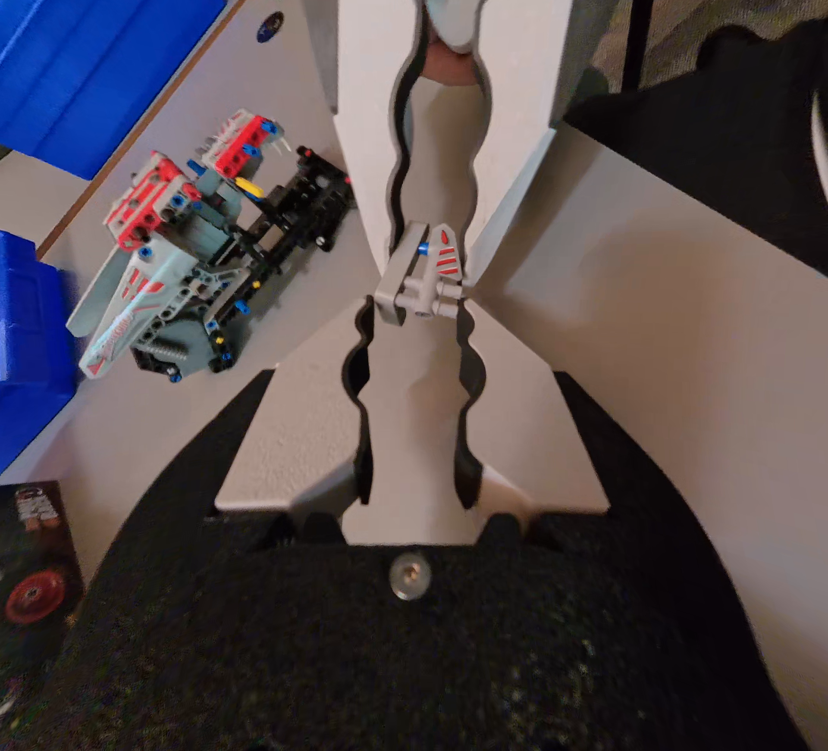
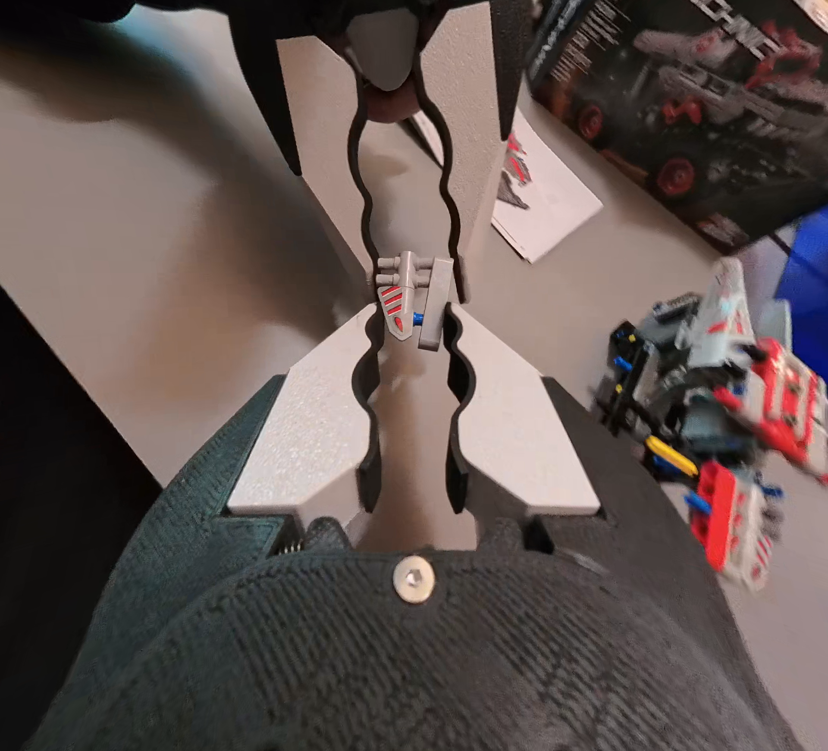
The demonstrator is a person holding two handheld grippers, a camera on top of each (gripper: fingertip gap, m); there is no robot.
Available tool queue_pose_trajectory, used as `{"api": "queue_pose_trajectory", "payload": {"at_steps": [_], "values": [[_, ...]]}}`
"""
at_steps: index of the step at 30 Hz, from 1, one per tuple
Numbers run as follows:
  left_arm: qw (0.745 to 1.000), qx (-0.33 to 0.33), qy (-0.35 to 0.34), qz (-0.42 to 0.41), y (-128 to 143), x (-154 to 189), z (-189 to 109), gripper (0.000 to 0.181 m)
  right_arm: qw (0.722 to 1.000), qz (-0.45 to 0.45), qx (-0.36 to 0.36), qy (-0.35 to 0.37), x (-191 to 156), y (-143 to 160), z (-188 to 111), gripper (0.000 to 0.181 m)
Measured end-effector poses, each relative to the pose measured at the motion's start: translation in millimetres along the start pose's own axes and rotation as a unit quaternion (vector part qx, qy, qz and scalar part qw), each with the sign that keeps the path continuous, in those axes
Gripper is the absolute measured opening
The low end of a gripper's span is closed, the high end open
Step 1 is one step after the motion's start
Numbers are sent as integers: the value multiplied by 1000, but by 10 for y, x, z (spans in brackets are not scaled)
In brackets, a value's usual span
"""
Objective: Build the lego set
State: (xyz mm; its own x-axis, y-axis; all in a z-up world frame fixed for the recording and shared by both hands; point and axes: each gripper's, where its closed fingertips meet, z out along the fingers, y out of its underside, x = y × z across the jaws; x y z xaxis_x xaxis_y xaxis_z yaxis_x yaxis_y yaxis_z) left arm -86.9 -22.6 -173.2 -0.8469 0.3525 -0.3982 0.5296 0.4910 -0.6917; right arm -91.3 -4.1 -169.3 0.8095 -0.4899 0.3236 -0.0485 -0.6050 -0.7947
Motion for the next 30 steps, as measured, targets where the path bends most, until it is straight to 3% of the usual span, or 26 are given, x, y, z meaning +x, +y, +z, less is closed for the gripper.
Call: {"api": "queue_pose_trajectory", "payload": {"at_steps": [5,9,13,22,30], "values": [[996,54,-44,-51,-210,-345,177,38,990,101,5,99,376,135,-256,25],[995,64,-45,-70,-220,-325,262,35,970,206,-12,132,591,317,-504,25],[996,54,-23,-69,-110,-170,358,31,950,256,2,179,804,364,-667,25],[997,38,1,-63,-67,-33,445,29,956,253,-65,134,765,523,-553,25],[997,37,-3,-61,-72,-11,434,27,960,202,-92,173,846,517,-579,25]]}}
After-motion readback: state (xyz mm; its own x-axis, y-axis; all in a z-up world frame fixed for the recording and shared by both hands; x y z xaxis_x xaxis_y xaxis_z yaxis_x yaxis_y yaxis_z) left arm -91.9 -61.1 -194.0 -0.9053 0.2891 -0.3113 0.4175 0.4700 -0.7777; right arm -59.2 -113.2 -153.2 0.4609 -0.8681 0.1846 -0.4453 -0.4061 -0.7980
